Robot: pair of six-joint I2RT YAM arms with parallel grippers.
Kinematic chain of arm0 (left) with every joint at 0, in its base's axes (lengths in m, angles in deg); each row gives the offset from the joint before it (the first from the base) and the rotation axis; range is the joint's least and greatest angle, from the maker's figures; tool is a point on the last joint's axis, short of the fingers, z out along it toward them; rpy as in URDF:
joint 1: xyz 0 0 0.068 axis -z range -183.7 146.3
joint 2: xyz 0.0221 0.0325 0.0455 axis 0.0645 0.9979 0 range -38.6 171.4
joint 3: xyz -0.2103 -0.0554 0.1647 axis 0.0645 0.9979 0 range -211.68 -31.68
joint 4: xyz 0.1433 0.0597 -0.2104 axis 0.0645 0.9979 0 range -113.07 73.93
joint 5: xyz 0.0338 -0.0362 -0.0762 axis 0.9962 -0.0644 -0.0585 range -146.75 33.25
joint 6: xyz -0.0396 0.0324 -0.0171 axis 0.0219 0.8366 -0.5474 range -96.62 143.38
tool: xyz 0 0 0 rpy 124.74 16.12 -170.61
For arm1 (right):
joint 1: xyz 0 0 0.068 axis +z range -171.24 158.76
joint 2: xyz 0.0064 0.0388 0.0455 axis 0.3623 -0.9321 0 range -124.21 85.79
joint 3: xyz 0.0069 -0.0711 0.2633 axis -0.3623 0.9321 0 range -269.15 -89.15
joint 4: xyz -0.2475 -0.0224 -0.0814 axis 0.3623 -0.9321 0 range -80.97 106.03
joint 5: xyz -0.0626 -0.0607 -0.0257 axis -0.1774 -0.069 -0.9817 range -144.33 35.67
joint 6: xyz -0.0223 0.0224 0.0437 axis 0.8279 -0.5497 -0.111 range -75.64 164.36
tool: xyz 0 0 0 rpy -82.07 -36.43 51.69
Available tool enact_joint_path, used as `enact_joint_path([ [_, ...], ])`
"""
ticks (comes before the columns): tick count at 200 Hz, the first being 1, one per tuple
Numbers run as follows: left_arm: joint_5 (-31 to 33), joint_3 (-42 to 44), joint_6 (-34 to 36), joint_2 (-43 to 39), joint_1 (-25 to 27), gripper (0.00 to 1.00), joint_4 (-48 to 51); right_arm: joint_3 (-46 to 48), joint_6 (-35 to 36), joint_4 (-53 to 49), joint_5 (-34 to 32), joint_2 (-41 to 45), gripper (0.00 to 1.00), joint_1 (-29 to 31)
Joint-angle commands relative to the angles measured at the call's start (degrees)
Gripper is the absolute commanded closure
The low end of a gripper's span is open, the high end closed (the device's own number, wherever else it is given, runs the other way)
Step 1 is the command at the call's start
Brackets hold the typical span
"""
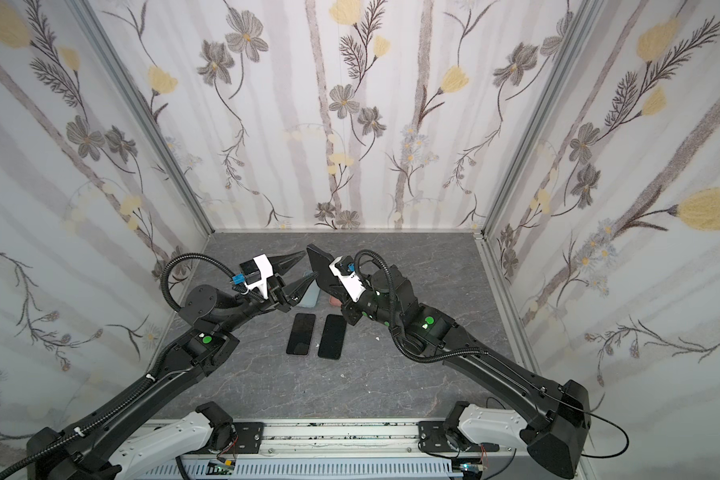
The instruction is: Take the phone out of the phone case
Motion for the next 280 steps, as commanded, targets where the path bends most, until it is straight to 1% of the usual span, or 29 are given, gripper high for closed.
enact_joint_path([
  [1, 0.72, -0.28, 0.28, -0.25, -0.04, 0.46, -1.35, -0.65, 1.58, 2.99, 1.17, 0.02, 1.00, 0.35],
  [65, 1.39, -0.02, 0.25, -0.29, -0.04, 0.46, -1.35, -0.30, 2.09, 3.65, 1.18, 1.17, 1.00, 1.13],
  [112, 1.72, 0.42, 0.00, -0.11, 0.02, 0.49, -1.30, -0.39, 3.81, 4.24, 2.68, 2.04, 1.00, 2.01],
  [227, -0.44, 0.51, -0.27, 0.89, 0.00, 0.55, -1.25, -1.36, 6.10, 4.49, 3.54, 1.94, 1.00, 3.31],
  [280, -0.58, 0.17, -0.01, 0.68, -0.03, 0.55, -1.34, -1.46, 6.67, 4.14, 4.09, 1.67, 1.00, 3.68],
])
